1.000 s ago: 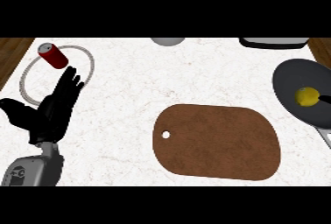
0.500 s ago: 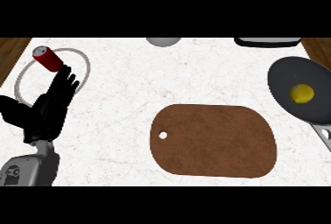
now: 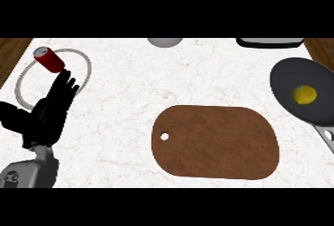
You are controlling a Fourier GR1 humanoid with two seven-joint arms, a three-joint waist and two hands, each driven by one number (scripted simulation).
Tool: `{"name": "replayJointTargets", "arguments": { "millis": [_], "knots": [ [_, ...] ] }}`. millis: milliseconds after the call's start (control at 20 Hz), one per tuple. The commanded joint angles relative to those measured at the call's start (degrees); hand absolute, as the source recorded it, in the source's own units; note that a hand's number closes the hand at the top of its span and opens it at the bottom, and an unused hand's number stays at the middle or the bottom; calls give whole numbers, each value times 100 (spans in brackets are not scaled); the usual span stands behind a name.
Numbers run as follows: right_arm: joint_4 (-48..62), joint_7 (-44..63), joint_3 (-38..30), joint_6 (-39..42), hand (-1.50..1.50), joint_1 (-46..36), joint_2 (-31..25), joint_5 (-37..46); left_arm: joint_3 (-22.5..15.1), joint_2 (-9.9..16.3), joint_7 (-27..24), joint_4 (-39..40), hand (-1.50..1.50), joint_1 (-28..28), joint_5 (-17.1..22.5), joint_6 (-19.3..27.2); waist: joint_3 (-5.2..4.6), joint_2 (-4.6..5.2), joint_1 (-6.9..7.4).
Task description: Pick the lemon from the cutting board and place it in the pan
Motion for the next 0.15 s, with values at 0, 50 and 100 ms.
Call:
{"name": "replayJointTargets", "arguments": {
  "millis": [0,50,100],
  "knots": [
    [-61,-741,22,513,-150,498,78,-89,-182,-227,-76,-74,0,103,-152,157,2,-7,-8],
    [-111,-605,82,340,-150,339,149,-89,9,-39,80,26,0,-145,-32,85,-2,-5,10],
    [-64,-522,35,450,-150,348,61,-154,-111,-131,-194,119,0,13,-158,70,0,0,10]
  ]
}}
